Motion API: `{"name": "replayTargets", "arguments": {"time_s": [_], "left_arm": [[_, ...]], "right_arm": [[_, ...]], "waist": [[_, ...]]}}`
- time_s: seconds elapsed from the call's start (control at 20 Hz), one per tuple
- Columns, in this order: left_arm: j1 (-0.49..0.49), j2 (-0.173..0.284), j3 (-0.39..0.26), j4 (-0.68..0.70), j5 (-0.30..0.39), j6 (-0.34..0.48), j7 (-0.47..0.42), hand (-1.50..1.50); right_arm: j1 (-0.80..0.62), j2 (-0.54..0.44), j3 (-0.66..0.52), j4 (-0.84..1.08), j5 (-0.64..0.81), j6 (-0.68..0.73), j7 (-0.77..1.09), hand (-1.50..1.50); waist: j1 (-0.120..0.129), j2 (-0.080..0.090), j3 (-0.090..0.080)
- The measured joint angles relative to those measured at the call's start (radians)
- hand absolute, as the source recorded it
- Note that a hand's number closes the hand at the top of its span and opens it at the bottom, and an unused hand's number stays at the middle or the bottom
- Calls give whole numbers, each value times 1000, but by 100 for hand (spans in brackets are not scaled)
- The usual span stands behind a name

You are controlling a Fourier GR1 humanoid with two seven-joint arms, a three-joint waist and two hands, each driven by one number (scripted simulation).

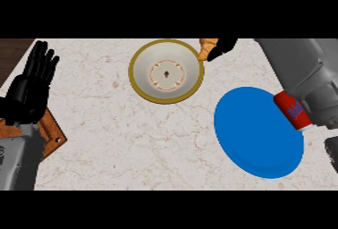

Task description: Pick the croissant from the plate and place it in the bowl

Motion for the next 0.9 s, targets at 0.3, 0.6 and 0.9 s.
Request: {"name": "replayTargets", "arguments": {"time_s": [0.3, 0.6, 0.9], "left_arm": [[1, 8, 10, -10, 0, 4, 10, 0], [9, 19, 22, -20, 10, -7, 12, 0], [11, 2, 8, -19, -5, 4, -1, 0]], "right_arm": [[22, 112, 44, 41, 38, -92, 7, 150], [54, 192, 48, 107, 59, -168, 76, -150], [99, 245, -4, 168, 13, -148, 106, -150]], "waist": [[-11, -2, 0], [-12, -1, 0], [-9, 3, 1]]}}
